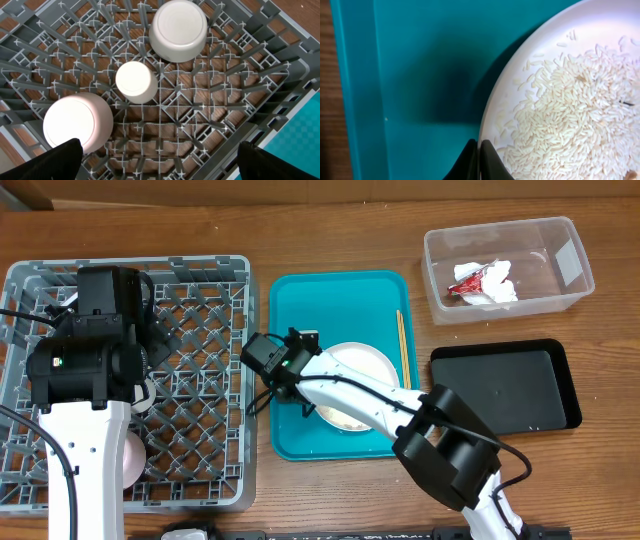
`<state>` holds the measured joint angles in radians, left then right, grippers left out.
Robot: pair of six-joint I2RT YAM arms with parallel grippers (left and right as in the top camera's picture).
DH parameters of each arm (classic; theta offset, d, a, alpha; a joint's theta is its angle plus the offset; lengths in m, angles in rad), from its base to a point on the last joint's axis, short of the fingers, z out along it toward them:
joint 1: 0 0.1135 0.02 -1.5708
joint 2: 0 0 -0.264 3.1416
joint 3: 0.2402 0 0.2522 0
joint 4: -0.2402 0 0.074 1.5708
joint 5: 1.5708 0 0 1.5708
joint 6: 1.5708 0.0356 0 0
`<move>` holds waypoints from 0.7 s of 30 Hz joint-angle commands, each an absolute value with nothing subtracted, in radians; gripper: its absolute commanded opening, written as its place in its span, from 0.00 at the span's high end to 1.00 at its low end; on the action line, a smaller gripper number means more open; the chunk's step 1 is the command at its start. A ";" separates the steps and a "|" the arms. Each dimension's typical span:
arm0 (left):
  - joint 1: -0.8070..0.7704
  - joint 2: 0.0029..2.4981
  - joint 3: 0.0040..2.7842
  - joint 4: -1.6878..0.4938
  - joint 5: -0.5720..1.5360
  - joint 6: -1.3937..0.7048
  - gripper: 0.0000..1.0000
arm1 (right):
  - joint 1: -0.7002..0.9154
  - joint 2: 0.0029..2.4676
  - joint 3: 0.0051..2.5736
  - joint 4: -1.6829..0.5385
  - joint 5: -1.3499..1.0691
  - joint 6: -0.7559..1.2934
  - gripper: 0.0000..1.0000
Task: Sort waste into correct bins and load items into the dishwasher
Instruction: 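Lift the white plate with the right gripper off the teal tray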
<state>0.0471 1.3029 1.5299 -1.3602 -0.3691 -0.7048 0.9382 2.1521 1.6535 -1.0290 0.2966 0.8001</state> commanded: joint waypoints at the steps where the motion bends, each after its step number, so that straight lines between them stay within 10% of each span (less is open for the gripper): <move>1: 0.045 1.304 1.524 -1.357 -0.365 -0.722 0.00 | 0.954 2.162 1.680 -1.051 0.365 0.772 0.96; 21: 0.045 1.304 1.524 -1.356 -0.365 -0.722 0.00 | 0.960 2.162 1.735 -1.140 0.433 0.678 0.96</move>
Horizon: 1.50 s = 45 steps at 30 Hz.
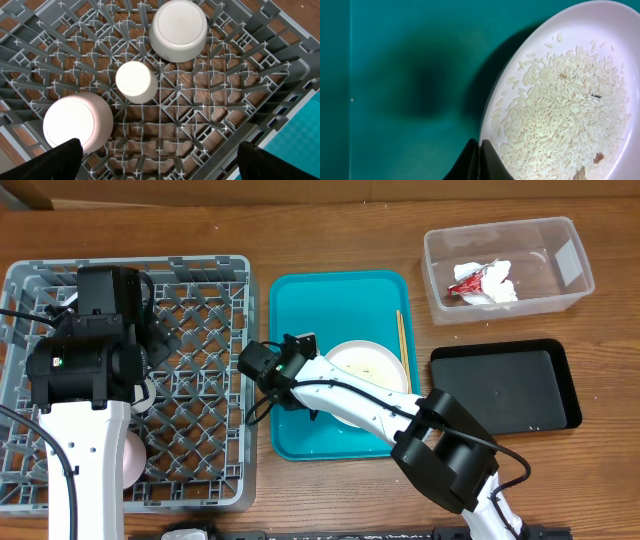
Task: Sort waste into correct bins and load items into the dishwasher
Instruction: 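Lift the white plate with the right gripper off the teal tray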
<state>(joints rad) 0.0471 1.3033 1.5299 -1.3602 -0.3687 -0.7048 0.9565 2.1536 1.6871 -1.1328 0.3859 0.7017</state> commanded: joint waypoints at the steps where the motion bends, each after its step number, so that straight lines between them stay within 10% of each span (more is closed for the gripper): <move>1: 0.045 1.304 1.524 -1.357 -0.365 -0.722 0.00 | 0.960 2.162 1.739 -1.143 0.442 0.676 0.96; 45: 0.045 1.304 1.524 -1.356 -0.365 -0.722 0.00 | 0.944 2.162 1.776 -1.385 0.677 0.749 0.96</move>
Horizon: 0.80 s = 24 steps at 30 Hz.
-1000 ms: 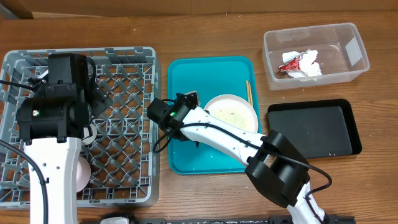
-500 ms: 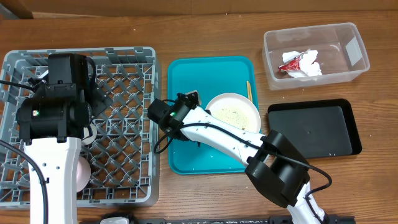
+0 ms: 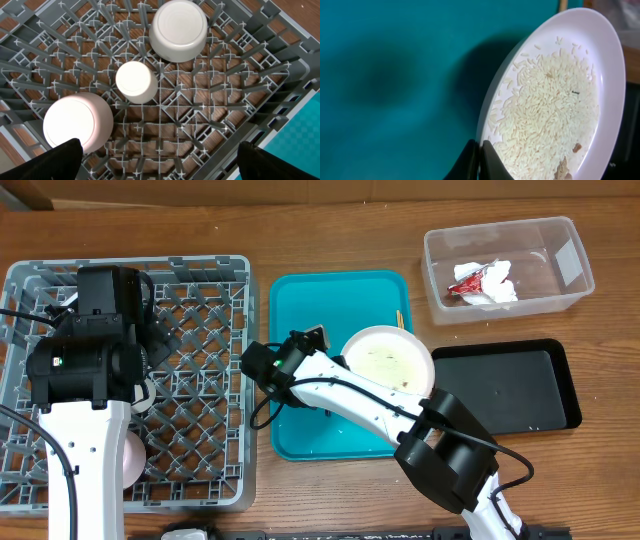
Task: Sort waste into correct bins and load items into the dishwasher
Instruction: 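Lift the white plate with the right gripper off the teal tray, then carry the plate with the right gripper over the black tray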
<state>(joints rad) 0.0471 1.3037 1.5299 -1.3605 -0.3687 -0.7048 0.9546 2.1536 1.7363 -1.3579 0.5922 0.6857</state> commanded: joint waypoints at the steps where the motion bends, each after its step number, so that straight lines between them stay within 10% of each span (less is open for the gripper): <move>1: 0.045 1.304 1.524 -1.357 -0.365 -0.722 0.00 | 0.941 2.162 1.776 -1.395 0.680 0.767 0.96; 24: 0.045 1.304 1.524 -1.356 -0.365 -0.722 0.00 | 0.610 2.152 1.938 -1.523 0.645 1.082 0.96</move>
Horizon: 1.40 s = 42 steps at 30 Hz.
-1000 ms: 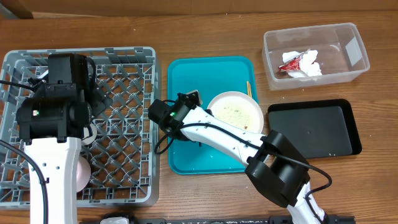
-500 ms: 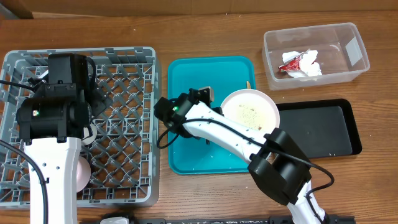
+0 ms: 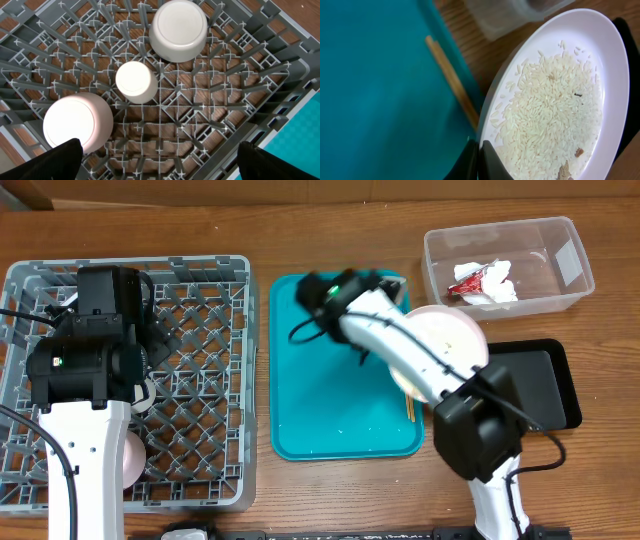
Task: Sort waste into correct bins and load items into the dishwasher
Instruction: 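Carry the plate with the right gripper over the black tray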
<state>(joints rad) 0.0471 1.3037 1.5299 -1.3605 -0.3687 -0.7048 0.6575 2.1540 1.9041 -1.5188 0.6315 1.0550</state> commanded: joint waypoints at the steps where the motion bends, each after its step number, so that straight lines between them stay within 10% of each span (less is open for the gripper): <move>1: 0.045 1.304 1.524 -1.356 -0.365 -0.722 0.00 | 0.591 2.146 1.938 -1.520 0.639 1.082 0.96; 42: 0.045 1.304 1.524 -1.357 -0.365 -0.722 0.00 | -0.060 1.952 1.938 -1.427 0.005 1.064 0.96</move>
